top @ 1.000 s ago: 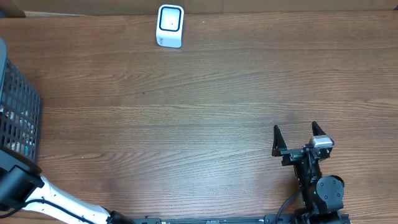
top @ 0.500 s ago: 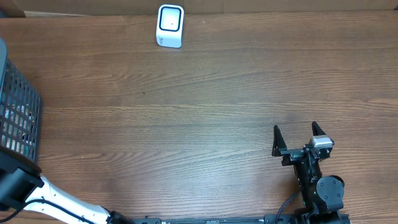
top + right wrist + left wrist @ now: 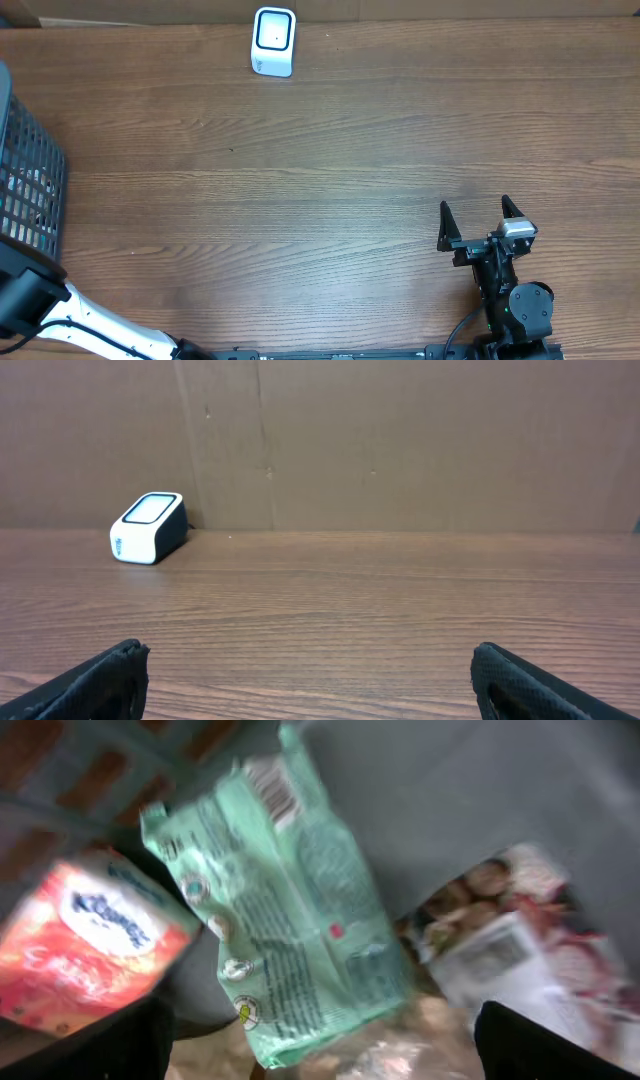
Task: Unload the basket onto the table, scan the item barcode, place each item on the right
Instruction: 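Grasp the green wrapped packet in the basket with the left gripper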
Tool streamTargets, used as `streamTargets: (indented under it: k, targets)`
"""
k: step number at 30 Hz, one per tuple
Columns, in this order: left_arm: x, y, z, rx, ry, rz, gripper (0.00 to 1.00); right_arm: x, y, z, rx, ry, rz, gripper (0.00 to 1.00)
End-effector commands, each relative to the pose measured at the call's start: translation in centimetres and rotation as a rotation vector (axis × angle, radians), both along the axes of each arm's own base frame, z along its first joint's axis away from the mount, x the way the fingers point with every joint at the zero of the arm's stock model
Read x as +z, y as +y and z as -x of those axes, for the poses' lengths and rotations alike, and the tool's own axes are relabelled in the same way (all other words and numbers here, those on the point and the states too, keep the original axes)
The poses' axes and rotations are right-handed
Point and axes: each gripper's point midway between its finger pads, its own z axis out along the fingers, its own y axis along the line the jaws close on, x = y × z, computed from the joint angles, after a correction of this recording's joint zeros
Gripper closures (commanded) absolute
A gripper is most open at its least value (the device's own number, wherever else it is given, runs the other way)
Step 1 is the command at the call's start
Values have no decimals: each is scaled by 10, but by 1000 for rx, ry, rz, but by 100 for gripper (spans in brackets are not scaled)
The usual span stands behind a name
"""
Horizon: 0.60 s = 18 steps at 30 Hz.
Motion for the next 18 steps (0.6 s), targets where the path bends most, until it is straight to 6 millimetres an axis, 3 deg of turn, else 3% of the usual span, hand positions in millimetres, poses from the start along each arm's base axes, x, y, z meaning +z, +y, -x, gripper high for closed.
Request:
streamTargets:
  k: [1, 6, 8, 9, 10, 14, 18]
  targets:
    - [-25, 7, 20, 101, 32, -6, 7, -2, 1, 0, 4, -2, 5, 0]
    - [-41, 12, 18, 103, 10, -36, 39, -2, 1, 0, 4, -2, 5, 0]
    - [-44, 12, 19, 103, 8, -38, 64, -2, 1, 0, 4, -2, 5, 0]
    - [-46, 11, 19, 103, 11, -36, 84, -2, 1, 0, 4, -2, 5, 0]
    - [-46, 10, 20, 103, 14, -33, 96, -2, 1, 0, 4, -2, 5, 0]
    - [-34, 6, 22, 102, 21, -20, 96, -2, 1, 0, 4, -2, 5, 0]
    - [33, 7, 17, 162, -70, -83, 96, -2, 1, 0, 4, -2, 5, 0]
